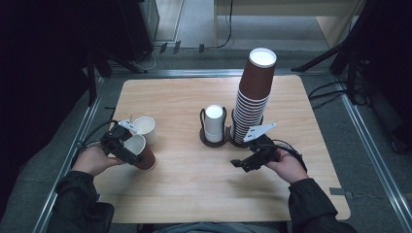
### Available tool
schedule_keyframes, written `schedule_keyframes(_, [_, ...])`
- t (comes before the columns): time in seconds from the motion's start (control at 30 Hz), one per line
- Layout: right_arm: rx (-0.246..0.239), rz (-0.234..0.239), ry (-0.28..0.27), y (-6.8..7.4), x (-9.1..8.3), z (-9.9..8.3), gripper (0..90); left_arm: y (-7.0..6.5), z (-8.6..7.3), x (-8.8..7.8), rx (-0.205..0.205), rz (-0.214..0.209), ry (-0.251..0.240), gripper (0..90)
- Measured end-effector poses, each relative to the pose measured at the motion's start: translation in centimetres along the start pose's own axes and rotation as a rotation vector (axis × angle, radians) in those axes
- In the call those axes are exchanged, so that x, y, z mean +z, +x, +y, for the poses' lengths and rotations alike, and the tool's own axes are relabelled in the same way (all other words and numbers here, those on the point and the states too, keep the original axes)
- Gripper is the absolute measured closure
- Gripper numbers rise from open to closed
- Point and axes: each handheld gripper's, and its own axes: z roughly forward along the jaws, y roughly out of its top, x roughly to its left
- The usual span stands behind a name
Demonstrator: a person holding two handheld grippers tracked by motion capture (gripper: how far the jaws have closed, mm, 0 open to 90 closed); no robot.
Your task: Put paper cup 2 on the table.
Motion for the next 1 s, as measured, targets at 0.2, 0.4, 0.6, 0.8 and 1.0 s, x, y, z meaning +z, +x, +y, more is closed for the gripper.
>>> schedule_keyframes(0.2, [-0.002,0.002,-0.001,0.0,0.0,0.0,16.1,-0.4,0.2,0.3,0.015,-0.003,-0.002,5.2])
schedule_keyframes(0.4, [-0.001,0.003,-0.002,0.0,0.0,0.1,16.1,-0.7,0.5,0.7,0.022,-0.012,0.015,1.6])
schedule_keyframes(0.6, [0.001,0.003,-0.002,0.0,0.0,0.1,16.1,-0.8,0.6,0.6,0.025,-0.018,0.007,0.4])
schedule_keyframes(0.8, [0.001,0.001,-0.003,0.0,-0.1,0.1,16.1,-0.8,0.5,0.2,0.023,-0.038,-0.009,0.4])
schedule_keyframes(1.0, [0.002,0.000,-0.005,-0.1,-0.1,0.1,16.1,-0.7,0.4,-0.7,0.030,-0.064,-0.057,0.4])
